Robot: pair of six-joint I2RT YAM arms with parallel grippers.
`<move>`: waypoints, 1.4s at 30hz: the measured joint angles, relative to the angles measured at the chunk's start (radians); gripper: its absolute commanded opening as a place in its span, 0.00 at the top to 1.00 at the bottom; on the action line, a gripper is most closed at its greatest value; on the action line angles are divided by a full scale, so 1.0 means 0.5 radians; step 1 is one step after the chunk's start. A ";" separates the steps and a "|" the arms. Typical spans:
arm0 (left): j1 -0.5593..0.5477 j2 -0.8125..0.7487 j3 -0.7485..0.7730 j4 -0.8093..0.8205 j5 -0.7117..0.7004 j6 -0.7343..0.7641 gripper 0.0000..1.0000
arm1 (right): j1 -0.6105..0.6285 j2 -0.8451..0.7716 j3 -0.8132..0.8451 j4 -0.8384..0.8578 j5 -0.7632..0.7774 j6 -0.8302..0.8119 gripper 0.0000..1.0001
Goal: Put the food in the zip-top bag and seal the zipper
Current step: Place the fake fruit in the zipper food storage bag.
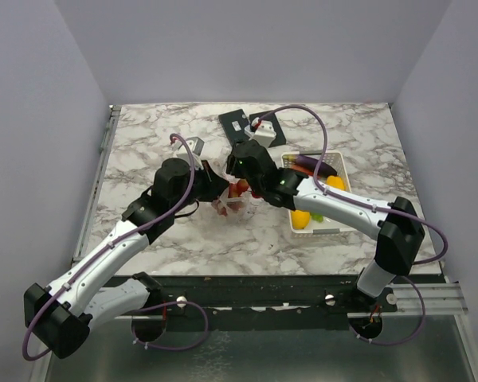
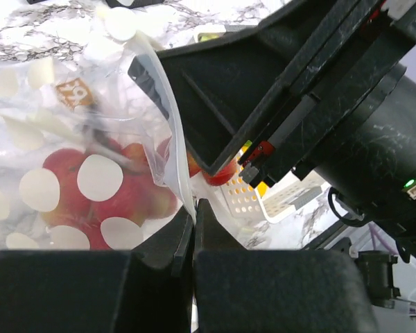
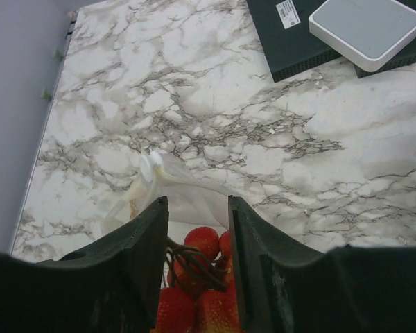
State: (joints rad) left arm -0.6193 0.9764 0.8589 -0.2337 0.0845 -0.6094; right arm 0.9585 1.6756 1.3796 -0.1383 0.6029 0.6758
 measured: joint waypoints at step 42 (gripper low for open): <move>0.023 -0.146 -0.010 0.046 -0.148 -0.173 1.00 | 0.002 -0.905 -0.996 -0.146 -0.842 0.076 0.49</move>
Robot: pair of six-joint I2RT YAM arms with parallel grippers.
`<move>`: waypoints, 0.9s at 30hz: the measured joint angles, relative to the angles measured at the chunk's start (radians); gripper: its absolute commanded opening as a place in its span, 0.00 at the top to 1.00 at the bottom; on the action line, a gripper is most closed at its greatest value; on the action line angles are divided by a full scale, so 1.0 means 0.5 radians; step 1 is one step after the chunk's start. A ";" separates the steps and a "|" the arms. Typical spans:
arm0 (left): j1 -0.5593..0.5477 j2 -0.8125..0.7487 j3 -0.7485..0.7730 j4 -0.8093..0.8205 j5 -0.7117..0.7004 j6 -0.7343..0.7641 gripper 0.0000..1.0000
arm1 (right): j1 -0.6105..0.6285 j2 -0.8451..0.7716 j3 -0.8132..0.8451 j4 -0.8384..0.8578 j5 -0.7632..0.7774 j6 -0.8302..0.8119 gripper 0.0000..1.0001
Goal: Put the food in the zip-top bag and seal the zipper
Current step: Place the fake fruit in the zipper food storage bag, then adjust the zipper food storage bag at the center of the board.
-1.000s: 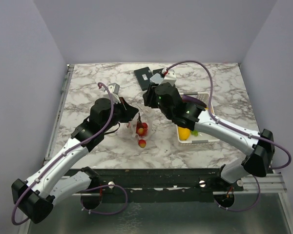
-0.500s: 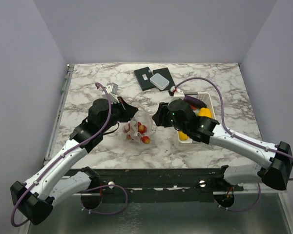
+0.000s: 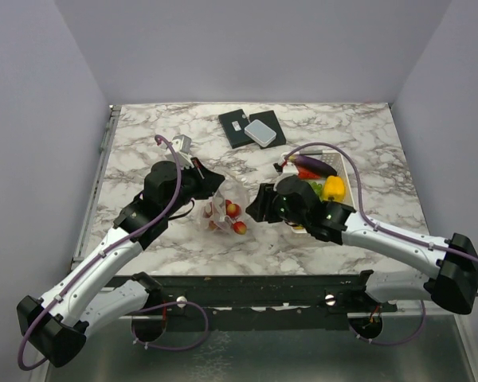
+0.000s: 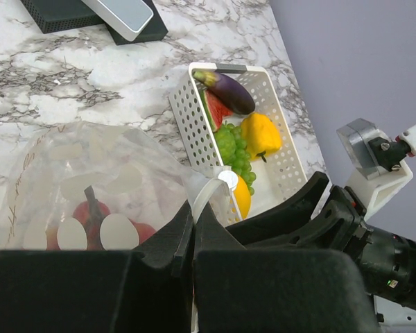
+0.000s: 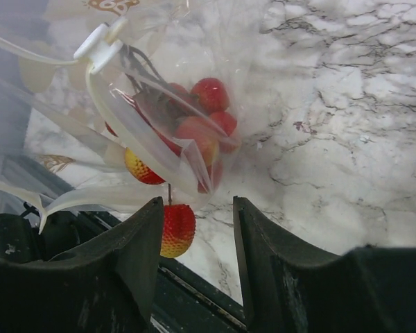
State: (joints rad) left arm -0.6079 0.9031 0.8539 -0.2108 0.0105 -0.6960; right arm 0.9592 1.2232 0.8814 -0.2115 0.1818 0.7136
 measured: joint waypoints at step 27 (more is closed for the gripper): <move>0.008 -0.046 0.000 -0.047 -0.043 0.001 1.00 | 0.017 0.233 0.054 0.023 0.060 0.061 0.99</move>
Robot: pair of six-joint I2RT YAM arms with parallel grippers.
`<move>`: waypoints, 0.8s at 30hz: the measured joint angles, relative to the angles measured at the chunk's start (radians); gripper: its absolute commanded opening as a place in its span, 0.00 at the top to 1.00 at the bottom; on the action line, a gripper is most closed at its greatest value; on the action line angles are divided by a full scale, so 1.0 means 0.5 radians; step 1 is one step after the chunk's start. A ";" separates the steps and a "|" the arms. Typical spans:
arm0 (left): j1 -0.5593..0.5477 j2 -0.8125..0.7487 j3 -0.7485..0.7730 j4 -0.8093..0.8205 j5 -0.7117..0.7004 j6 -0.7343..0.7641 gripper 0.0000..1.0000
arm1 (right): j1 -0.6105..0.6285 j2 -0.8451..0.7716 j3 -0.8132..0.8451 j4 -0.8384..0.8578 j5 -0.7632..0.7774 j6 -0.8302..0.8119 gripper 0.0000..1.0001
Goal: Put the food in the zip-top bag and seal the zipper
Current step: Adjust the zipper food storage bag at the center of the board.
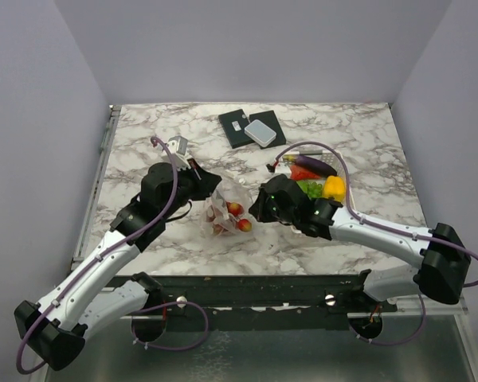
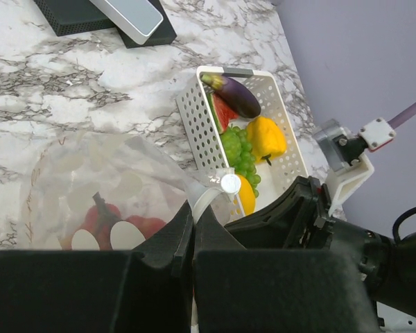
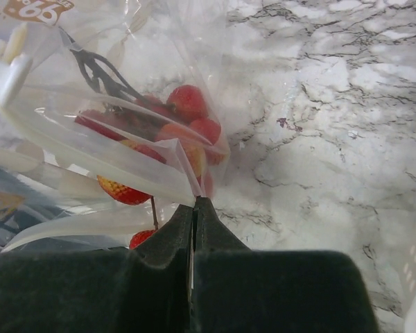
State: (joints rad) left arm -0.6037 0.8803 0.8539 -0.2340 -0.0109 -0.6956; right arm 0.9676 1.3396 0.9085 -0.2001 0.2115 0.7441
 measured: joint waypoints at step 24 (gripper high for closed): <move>0.001 -0.126 -0.105 -0.172 0.170 0.142 1.00 | 0.000 -0.275 0.749 -0.910 -0.113 -0.529 0.99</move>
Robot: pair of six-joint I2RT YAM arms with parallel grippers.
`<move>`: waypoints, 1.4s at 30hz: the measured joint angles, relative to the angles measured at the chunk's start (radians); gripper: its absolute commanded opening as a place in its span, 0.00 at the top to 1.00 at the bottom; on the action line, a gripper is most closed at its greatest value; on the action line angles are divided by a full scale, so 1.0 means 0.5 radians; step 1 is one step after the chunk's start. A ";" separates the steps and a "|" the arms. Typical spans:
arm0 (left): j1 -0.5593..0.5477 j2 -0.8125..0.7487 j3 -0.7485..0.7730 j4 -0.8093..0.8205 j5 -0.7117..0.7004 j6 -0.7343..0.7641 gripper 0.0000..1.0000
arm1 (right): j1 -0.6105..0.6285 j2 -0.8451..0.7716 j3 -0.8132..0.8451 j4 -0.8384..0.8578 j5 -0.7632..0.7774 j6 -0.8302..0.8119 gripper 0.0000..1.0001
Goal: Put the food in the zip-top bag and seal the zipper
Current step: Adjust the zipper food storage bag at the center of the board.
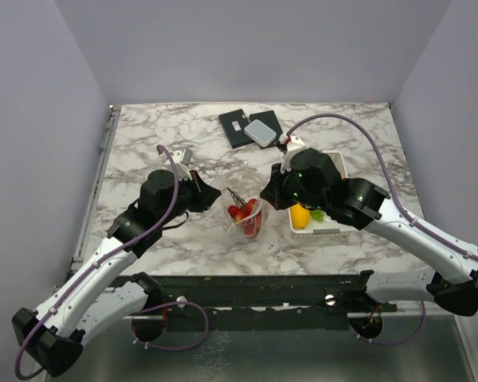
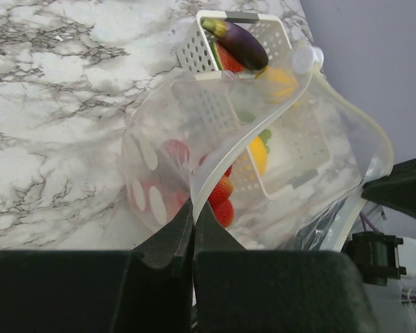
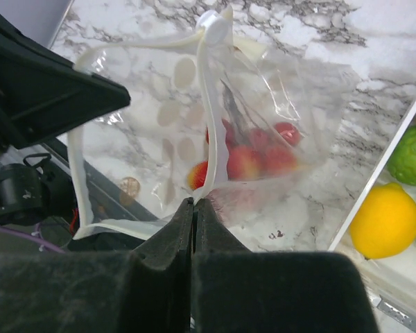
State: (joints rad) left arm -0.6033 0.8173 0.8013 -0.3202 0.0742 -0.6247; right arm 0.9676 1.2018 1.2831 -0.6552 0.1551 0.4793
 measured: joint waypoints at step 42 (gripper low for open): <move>0.000 0.441 0.694 -0.403 -0.781 0.626 1.00 | -0.343 0.859 0.226 0.530 -0.343 -0.013 0.99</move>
State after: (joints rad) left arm -0.6033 1.0378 1.1481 -0.5217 -0.3164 -0.3115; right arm 0.7959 1.6314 1.3960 -0.3901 -0.0166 0.4728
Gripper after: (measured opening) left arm 0.003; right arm 0.011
